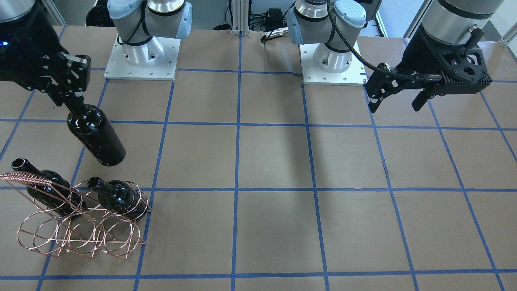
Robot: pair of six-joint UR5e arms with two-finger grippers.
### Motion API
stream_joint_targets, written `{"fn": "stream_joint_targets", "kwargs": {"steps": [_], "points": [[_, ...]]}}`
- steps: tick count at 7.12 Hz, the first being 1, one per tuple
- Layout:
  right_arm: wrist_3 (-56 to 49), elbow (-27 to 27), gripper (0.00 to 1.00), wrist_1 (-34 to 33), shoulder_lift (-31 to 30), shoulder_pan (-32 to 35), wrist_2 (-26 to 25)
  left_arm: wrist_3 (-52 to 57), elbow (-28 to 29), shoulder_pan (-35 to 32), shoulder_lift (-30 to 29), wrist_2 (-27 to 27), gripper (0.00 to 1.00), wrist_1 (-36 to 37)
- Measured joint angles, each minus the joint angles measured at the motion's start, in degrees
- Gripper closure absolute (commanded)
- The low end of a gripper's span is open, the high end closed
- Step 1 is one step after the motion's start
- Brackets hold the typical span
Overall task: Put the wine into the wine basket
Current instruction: 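Tilt and lower the bottle into the empty rack slot with the right gripper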
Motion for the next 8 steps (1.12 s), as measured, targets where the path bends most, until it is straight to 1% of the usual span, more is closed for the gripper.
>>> {"fn": "stream_joint_targets", "kwargs": {"steps": [1,3,4,6,8], "points": [[-1.34,-1.33,1.0,-0.08,1.11,-1.27,0.01,0.0,0.0,-0.04,0.02,0.09,0.0,0.0],[-2.67,-6.22,1.0,-0.37,5.07,-2.13,0.04,0.0,0.0,-0.13,0.24,0.6,0.0,-0.04],[-3.16,-7.84,1.0,-0.97,6.87,-2.51,0.17,0.0,0.0,-0.17,0.55,0.82,0.0,-0.24],[-4.51,-8.06,1.0,-2.32,8.87,-3.31,0.28,0.0,0.0,-0.36,1.57,0.92,0.0,-0.73],[-6.72,-5.92,1.0,-3.39,9.37,-4.18,0.51,0.0,0.0,-0.56,2.19,0.9,0.0,-1.14]]}}
